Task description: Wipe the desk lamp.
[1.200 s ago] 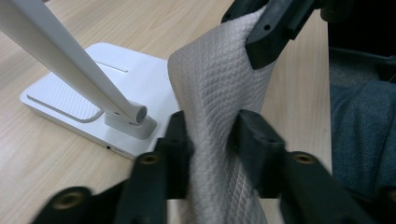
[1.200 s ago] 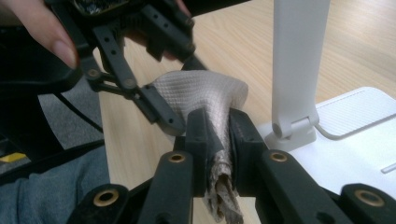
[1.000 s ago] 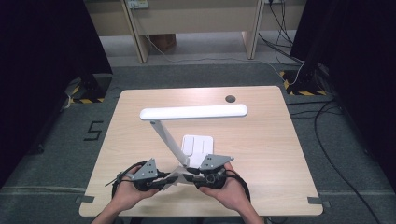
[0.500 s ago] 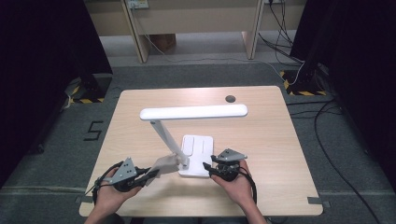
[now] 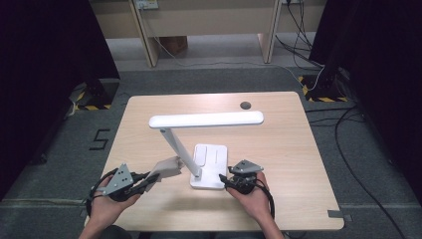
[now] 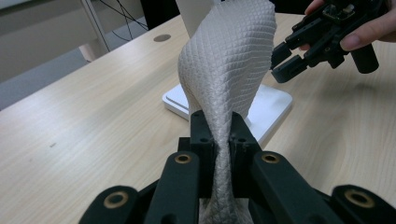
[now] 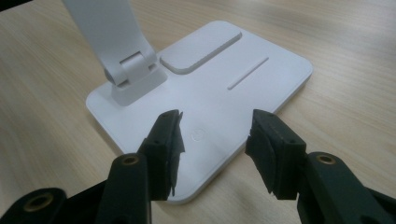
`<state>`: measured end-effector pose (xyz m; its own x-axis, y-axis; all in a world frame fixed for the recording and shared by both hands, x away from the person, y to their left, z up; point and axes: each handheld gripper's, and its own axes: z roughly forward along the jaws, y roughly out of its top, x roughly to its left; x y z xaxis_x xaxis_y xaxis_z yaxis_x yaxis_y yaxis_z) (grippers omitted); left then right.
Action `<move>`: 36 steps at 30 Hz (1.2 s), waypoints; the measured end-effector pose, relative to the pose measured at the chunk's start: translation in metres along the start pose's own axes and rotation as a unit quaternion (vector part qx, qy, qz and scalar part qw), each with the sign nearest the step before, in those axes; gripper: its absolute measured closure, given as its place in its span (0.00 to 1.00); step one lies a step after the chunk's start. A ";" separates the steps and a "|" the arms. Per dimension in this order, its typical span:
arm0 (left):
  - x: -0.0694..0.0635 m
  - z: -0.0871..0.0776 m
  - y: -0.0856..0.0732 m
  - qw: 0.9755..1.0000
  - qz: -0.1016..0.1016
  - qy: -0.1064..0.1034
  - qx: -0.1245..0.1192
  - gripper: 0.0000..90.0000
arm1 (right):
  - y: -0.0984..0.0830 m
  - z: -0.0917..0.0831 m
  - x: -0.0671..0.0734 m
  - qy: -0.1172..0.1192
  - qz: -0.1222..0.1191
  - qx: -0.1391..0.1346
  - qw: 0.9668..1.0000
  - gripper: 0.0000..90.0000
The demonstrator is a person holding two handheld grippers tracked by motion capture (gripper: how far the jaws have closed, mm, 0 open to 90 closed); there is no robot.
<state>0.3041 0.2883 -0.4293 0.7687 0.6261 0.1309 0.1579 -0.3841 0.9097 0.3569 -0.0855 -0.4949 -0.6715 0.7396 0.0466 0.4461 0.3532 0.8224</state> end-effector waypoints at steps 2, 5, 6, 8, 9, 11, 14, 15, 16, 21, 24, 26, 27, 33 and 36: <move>0.001 -0.002 0.001 1.000 0.001 0.003 -0.003 0.93 | 0.000 0.000 -0.001 -0.002 -0.001 0.001 1.000 0.61; 0.002 -0.005 0.002 1.000 0.003 0.009 -0.002 0.93 | -0.001 0.001 -0.001 0.000 -0.009 0.007 1.000 0.68; 0.003 -0.006 0.002 1.000 0.002 0.011 -0.004 0.93 | -0.002 0.002 -0.002 0.003 -0.014 0.010 1.000 0.73; 0.006 -0.007 0.003 1.000 0.001 0.017 -0.006 0.93 | -0.002 0.003 -0.002 0.004 -0.015 0.011 1.000 0.74; 0.007 -0.007 0.004 1.000 0.001 0.020 -0.007 0.93 | -0.003 0.004 -0.002 0.005 -0.010 0.011 1.000 0.75; 0.009 -0.006 0.008 1.000 0.004 0.024 -0.010 0.93 | -0.004 0.005 -0.003 0.007 -0.011 0.009 1.000 0.78; 0.011 -0.006 0.013 0.999 0.022 0.026 -0.013 0.93 | -0.005 0.007 -0.004 0.009 -0.011 0.006 1.000 0.81; 0.011 -0.007 0.015 0.999 0.024 0.025 -0.013 0.93 | -0.005 0.007 -0.004 0.009 -0.011 0.006 1.000 0.81; 0.011 -0.008 0.016 0.999 0.022 0.025 -0.014 0.93 | -0.004 0.007 -0.003 0.008 -0.012 0.005 1.000 0.83; 0.014 -0.014 0.022 0.999 0.031 0.030 -0.023 0.93 | -0.004 0.011 0.000 0.011 -0.018 0.010 1.000 0.89; 0.016 -0.016 0.025 0.998 0.035 0.034 -0.029 0.93 | -0.002 0.011 0.003 0.014 -0.022 0.006 1.000 0.93; 0.018 -0.018 0.029 0.998 0.040 0.037 -0.034 0.93 | -0.001 0.012 0.005 0.012 -0.027 0.005 1.000 0.98; 0.018 -0.018 0.030 0.998 0.039 0.037 -0.036 0.93 | -0.001 0.012 0.005 0.012 -0.027 0.005 1.000 0.98; 0.026 -0.020 0.043 0.996 0.048 0.047 -0.051 0.93 | -0.004 0.015 0.006 0.019 -0.030 0.011 0.999 1.00; 0.029 -0.019 0.048 0.996 0.051 0.053 -0.056 0.93 | -0.003 0.018 0.009 0.020 -0.033 0.009 0.999 1.00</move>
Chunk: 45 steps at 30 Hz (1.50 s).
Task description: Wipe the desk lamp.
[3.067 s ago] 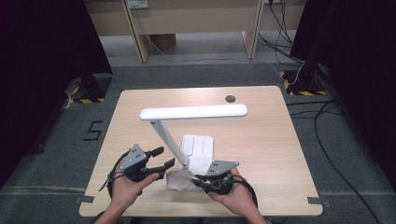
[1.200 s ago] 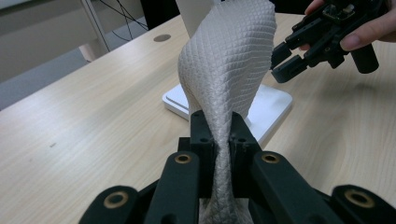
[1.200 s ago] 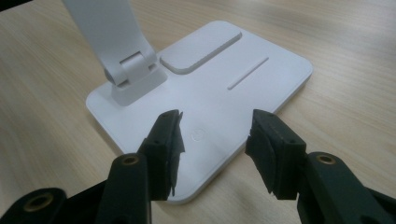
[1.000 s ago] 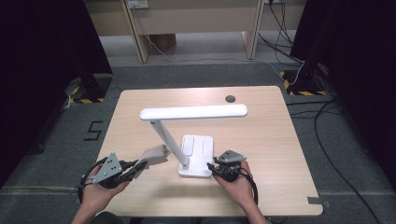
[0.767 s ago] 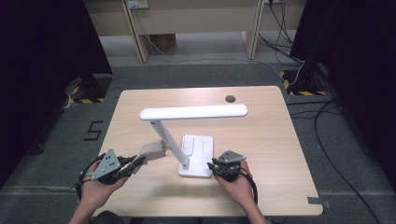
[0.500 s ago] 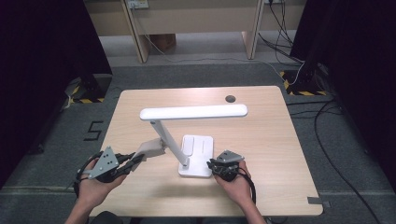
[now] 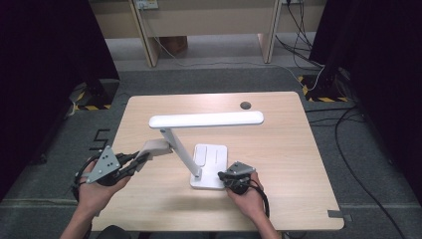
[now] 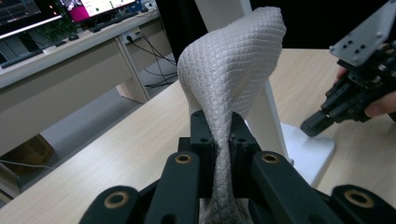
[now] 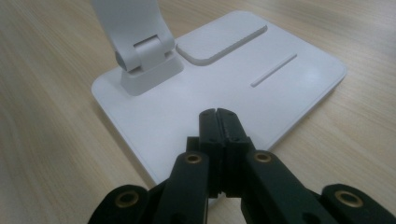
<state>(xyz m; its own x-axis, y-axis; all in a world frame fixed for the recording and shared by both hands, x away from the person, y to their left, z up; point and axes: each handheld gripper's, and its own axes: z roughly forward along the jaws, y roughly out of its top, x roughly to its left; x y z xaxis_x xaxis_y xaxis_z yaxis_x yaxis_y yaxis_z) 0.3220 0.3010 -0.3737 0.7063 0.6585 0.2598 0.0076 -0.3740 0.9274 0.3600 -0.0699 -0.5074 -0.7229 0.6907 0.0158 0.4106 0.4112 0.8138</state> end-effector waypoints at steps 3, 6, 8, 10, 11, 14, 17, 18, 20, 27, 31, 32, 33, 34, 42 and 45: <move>0.004 0.000 0.004 1.000 -0.002 0.007 -0.006 0.93 | 0.000 0.003 0.002 0.001 -0.007 0.009 1.000 1.00; 0.010 0.000 0.006 1.000 -0.011 0.016 -0.013 0.93 | -0.001 0.005 0.003 0.000 -0.007 0.012 1.000 1.00; 0.011 0.000 0.006 1.000 -0.016 0.021 -0.015 0.93 | -0.001 0.005 0.003 0.000 -0.006 0.012 1.000 1.00; 0.016 0.000 0.003 0.999 -0.026 0.036 -0.018 0.93 | 0.000 0.006 0.003 -0.001 -0.008 0.012 1.000 1.00; 0.017 -0.001 0.003 0.999 -0.030 0.038 -0.023 0.93 | 0.000 0.006 0.003 -0.001 -0.010 0.011 1.000 1.00; 0.021 -0.003 0.002 0.998 -0.036 0.042 -0.038 0.93 | -0.001 0.006 0.002 0.003 -0.010 0.010 1.000 1.00; 0.022 -0.004 0.006 0.997 -0.029 0.044 -0.050 0.93 | -0.001 0.007 0.001 0.008 -0.009 0.008 1.000 1.00; 0.023 -0.004 0.008 0.997 -0.028 0.045 -0.053 0.93 | -0.001 0.007 0.000 0.010 -0.008 0.007 1.000 1.00; 0.025 -0.005 0.011 0.997 -0.024 0.046 -0.061 0.93 | -0.001 0.007 0.000 0.010 -0.008 0.008 1.000 1.00; 0.029 -0.006 0.021 0.996 -0.019 0.049 -0.074 0.93 | -0.001 0.007 0.000 0.012 -0.009 0.008 1.000 1.00; 0.030 -0.006 0.028 0.995 -0.023 0.055 -0.086 0.93 | -0.002 0.007 0.000 0.013 -0.007 0.006 1.000 1.00; 0.031 -0.007 0.029 0.994 -0.028 0.059 -0.086 0.93 | -0.002 0.007 0.000 0.012 -0.008 0.005 1.000 1.00; 0.031 -0.007 0.031 0.993 -0.036 0.063 -0.089 0.94 | -0.002 0.007 0.000 0.011 -0.006 0.005 1.000 1.00; 0.033 -0.008 0.033 0.992 -0.050 0.075 -0.089 0.94 | -0.002 0.007 0.000 0.011 -0.005 0.005 1.000 1.00; 0.035 -0.010 0.042 0.989 -0.059 0.095 -0.092 0.94 | -0.002 0.007 0.000 0.010 -0.008 0.002 1.000 1.00; 0.035 -0.013 0.045 0.989 -0.059 0.103 -0.091 0.94 | -0.002 0.007 0.001 0.007 -0.012 0.002 1.000 1.00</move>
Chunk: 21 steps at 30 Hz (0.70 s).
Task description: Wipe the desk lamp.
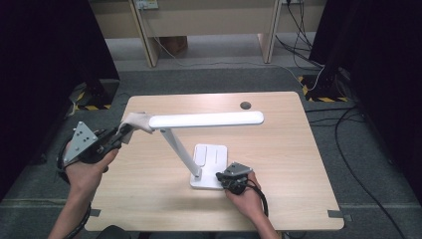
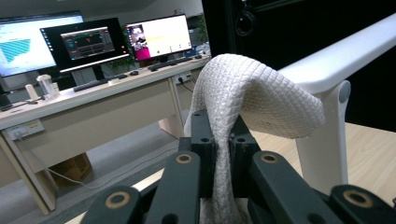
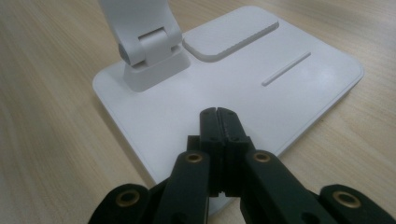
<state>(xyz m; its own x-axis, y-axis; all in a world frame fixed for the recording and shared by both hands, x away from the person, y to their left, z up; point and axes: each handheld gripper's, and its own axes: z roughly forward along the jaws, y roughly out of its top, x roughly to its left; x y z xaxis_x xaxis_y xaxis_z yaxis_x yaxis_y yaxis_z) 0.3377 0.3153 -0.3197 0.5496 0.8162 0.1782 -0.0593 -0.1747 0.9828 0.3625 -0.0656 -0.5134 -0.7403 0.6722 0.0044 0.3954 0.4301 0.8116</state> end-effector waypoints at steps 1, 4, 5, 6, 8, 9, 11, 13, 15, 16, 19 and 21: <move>0.000 -0.001 0.001 1.000 0.001 0.000 0.000 0.94 | 0.000 0.000 0.000 0.000 0.000 0.001 1.000 1.00; -0.001 -0.003 0.005 1.000 0.009 0.002 -0.002 0.94 | 0.000 0.000 0.000 0.000 0.000 0.000 1.000 1.00; -0.001 -0.004 0.007 1.000 0.010 0.003 -0.004 0.94 | 0.000 0.000 0.000 0.001 0.001 -0.001 1.000 1.00; -0.001 -0.005 0.008 1.000 0.011 0.004 -0.004 0.94 | 0.000 0.000 0.000 0.001 0.002 -0.001 1.000 1.00; -0.002 -0.007 0.010 1.000 0.010 0.005 -0.005 0.94 | 0.000 0.000 0.000 0.000 0.001 -0.001 1.000 1.00; -0.002 -0.008 0.011 1.000 0.008 0.006 -0.006 0.94 | 0.000 0.000 0.000 0.001 0.001 -0.002 1.000 1.00; -0.004 -0.008 0.013 1.000 0.014 0.005 -0.003 0.94 | 0.000 0.000 0.000 0.001 0.002 -0.002 1.000 1.00; -0.006 -0.008 0.014 1.000 0.014 0.003 0.000 0.94 | 0.000 0.001 0.000 0.000 0.001 -0.003 1.000 1.00; -0.007 -0.008 0.015 1.000 0.019 0.006 0.003 0.94 | 0.000 0.000 0.000 0.000 0.001 -0.002 1.000 1.00; -0.008 -0.008 0.016 1.000 0.021 0.008 0.003 0.94 | 0.000 0.000 0.000 0.000 0.001 -0.002 1.000 1.00; -0.011 -0.007 0.021 1.000 0.025 0.007 0.004 0.94 | 0.000 0.000 0.000 0.000 0.002 -0.002 1.000 1.00; -0.013 -0.007 0.024 1.000 0.028 0.003 0.006 0.94 | 0.000 0.000 0.000 0.000 0.002 -0.002 1.000 1.00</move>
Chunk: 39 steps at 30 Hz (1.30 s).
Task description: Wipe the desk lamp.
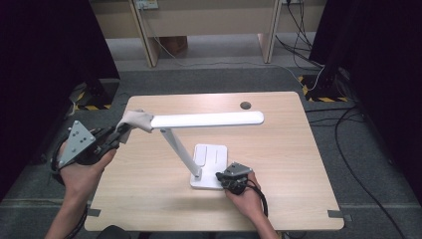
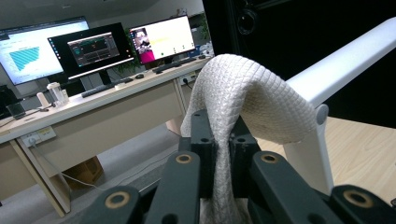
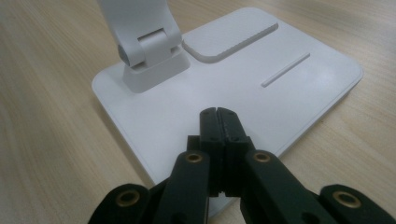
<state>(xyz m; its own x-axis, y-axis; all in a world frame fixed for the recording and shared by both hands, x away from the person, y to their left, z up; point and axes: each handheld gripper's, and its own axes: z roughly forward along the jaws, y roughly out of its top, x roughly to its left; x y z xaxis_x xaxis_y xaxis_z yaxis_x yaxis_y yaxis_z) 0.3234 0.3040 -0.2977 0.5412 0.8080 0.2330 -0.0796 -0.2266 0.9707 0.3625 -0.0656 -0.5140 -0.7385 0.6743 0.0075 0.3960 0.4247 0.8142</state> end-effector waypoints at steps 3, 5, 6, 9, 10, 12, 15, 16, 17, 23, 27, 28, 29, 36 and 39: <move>-0.003 0.001 0.006 1.000 0.005 -0.005 0.001 0.93 | 0.000 0.000 0.000 0.000 0.000 -0.001 1.000 1.00; -0.005 0.002 0.009 1.000 0.006 -0.006 0.006 0.93 | 0.000 0.000 0.000 0.001 0.001 -0.002 1.000 1.00; -0.007 0.003 0.011 1.000 0.006 -0.007 0.006 0.93 | 0.000 0.000 0.000 0.001 0.001 -0.002 1.000 1.00; -0.012 0.008 0.016 1.000 0.009 -0.009 0.004 0.93 | -0.001 0.000 0.000 0.001 0.002 -0.003 1.000 1.00; -0.014 0.009 0.017 1.000 0.012 -0.008 0.004 0.93 | -0.001 0.000 0.000 0.000 0.002 -0.002 1.000 1.00; -0.015 0.012 0.019 1.000 0.011 -0.009 0.006 0.93 | -0.001 0.000 0.000 0.000 0.002 -0.004 1.000 1.00; -0.018 0.013 0.021 1.000 0.009 -0.010 0.007 0.93 | -0.001 0.000 0.000 0.001 0.003 -0.004 1.000 1.00; -0.019 0.013 0.021 1.000 0.008 -0.010 0.007 0.93 | -0.001 0.000 0.000 0.002 0.003 -0.004 1.000 1.00; -0.019 0.014 0.022 1.000 0.009 -0.011 0.007 0.93 | -0.001 0.000 0.000 0.002 0.003 -0.004 1.000 1.00; -0.022 0.016 0.026 1.000 0.010 -0.014 0.009 0.93 | -0.001 0.000 0.000 0.000 0.002 -0.004 1.000 1.00; -0.025 0.019 0.028 1.000 0.009 -0.017 0.008 0.93 | -0.001 0.000 0.000 0.000 0.002 -0.003 1.000 1.00; -0.025 0.020 0.028 1.000 0.009 -0.017 0.009 0.93 | -0.001 0.000 0.000 0.000 0.002 -0.003 1.000 1.00; -0.026 0.020 0.028 1.000 0.009 -0.017 0.010 0.93 | -0.001 0.000 0.000 0.000 0.001 -0.003 1.000 1.00; -0.028 0.026 0.030 1.000 -0.001 -0.021 0.006 0.93 | -0.001 0.000 0.000 0.000 0.001 -0.003 1.000 1.00; -0.030 0.028 0.031 1.000 -0.004 -0.024 0.004 0.93 | -0.001 0.001 0.000 0.000 0.002 -0.004 1.000 1.00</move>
<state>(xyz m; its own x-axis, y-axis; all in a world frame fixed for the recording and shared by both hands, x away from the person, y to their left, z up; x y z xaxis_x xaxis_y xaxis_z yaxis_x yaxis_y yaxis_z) 0.3283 0.2577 -0.2760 0.5806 0.7832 0.2225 -0.0680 -0.2257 0.9718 0.3626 -0.0655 -0.5148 -0.7374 0.6754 0.0108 0.3944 0.4176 0.8186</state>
